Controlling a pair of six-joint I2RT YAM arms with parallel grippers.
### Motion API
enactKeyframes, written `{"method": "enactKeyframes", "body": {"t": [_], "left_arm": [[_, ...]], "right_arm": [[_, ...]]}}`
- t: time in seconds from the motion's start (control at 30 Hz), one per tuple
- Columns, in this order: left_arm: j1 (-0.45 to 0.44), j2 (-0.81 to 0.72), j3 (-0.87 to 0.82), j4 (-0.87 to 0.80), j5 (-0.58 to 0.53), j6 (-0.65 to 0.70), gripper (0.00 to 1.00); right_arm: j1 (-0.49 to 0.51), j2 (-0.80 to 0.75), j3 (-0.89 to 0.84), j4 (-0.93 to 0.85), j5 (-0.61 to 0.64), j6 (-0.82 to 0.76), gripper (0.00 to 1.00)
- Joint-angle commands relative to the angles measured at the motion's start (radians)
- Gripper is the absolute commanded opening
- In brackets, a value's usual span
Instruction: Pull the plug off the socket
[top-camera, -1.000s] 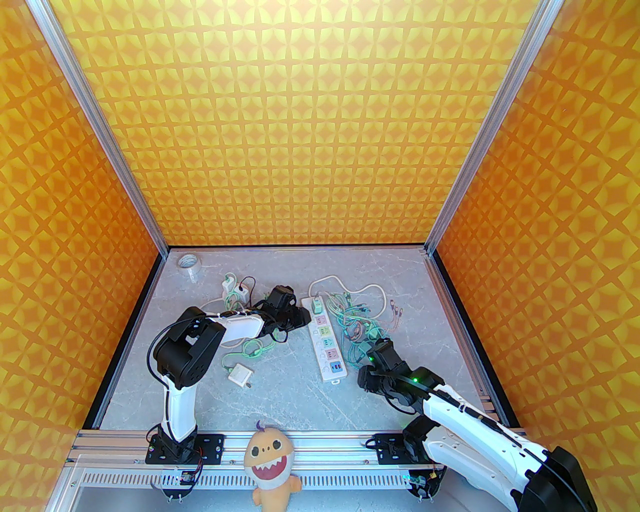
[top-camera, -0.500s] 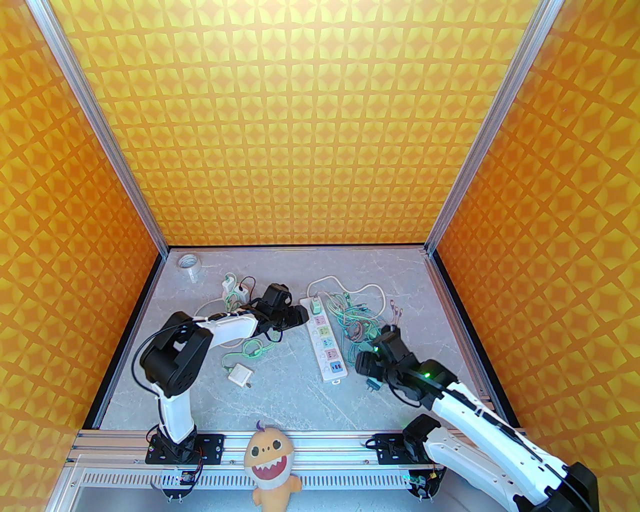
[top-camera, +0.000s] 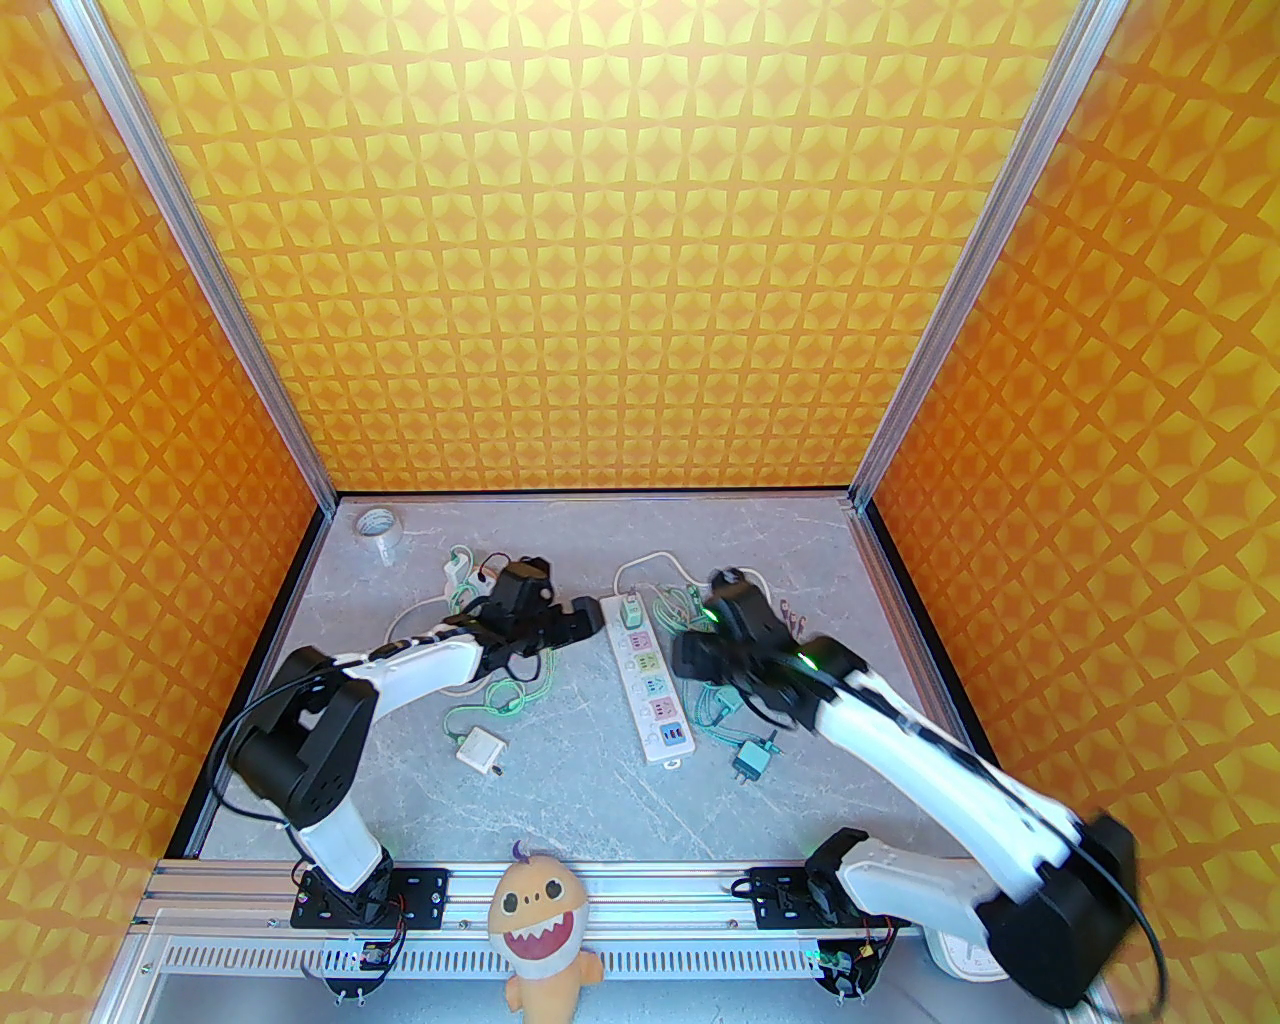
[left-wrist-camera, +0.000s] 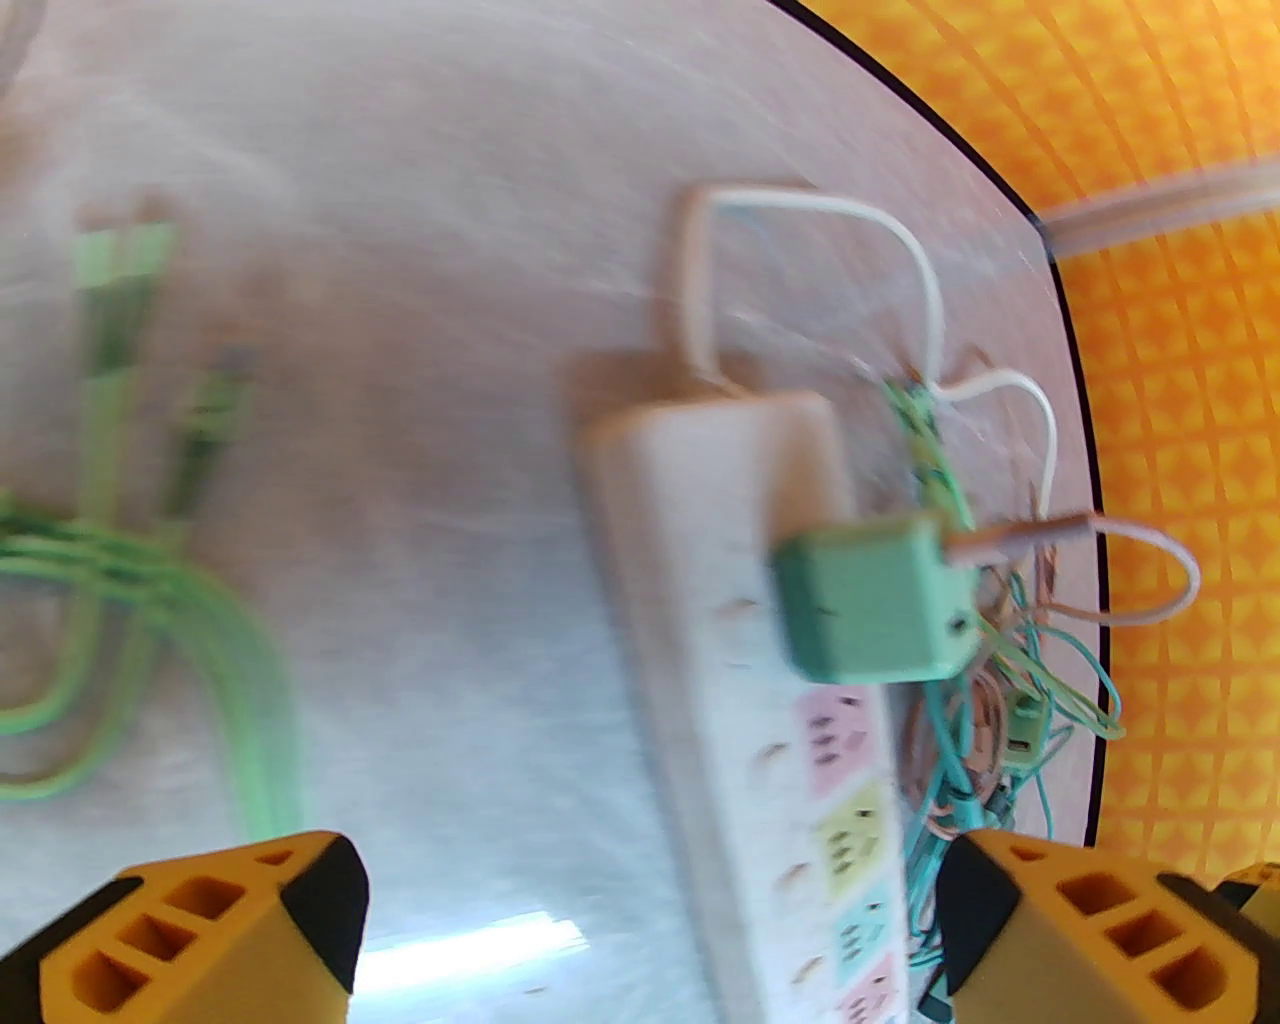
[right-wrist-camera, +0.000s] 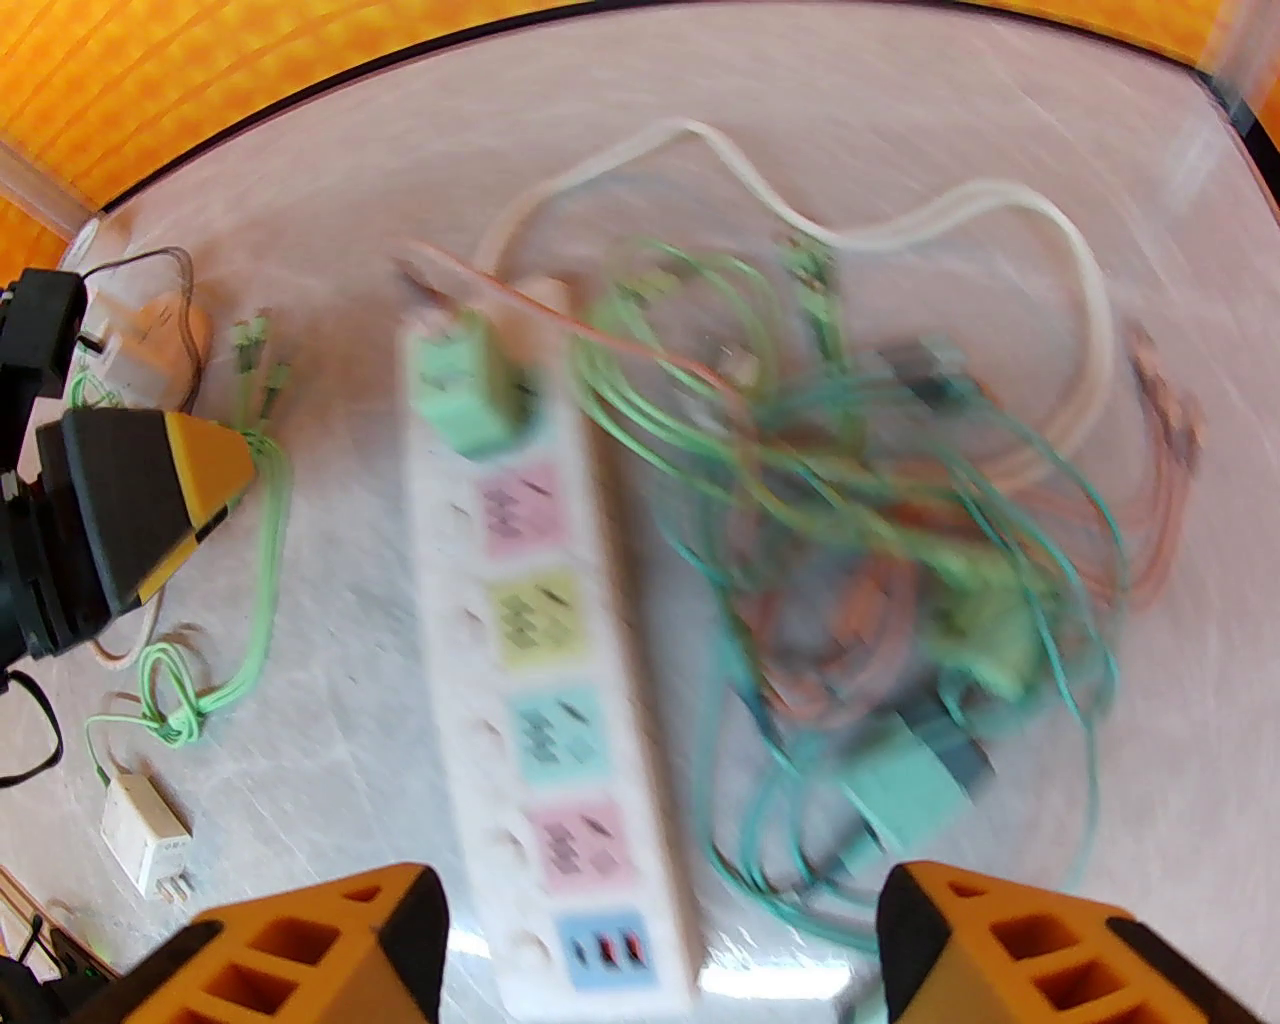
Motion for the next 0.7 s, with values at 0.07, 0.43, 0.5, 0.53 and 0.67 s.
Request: {"method": "enactKeyframes", "body": {"t": [0.07, 0.43, 0.5, 0.53, 0.67], "left_arm": [[0.037, -0.106, -0.077, 0.02, -0.053, -0.002, 0.99], [0.05, -0.172, -0.13, 0.004, -0.061, 0.001, 0.99], [0.05, -0.178, -0.131, -0.006, -0.062, 0.002, 0.99], [0.05, -0.181, -0.133, -0.006, -0.064, 0.001, 0.99], [0.05, -0.189, -0.137, -0.012, -0.069, 0.001, 0.99]], "right_arm": [[0.03, 0.195, 0.116, 0.089, 0.0, -0.087, 0.65], [0.028, 0.585, 0.348, 0.115, 0.019, -0.138, 0.52], [0.018, 0.624, 0.376, 0.114, 0.016, -0.136, 0.52], [0.013, 0.64, 0.389, 0.115, 0.019, -0.133, 0.52], [-0.007, 0.694, 0.428, 0.12, 0.015, -0.131, 0.52]]}}
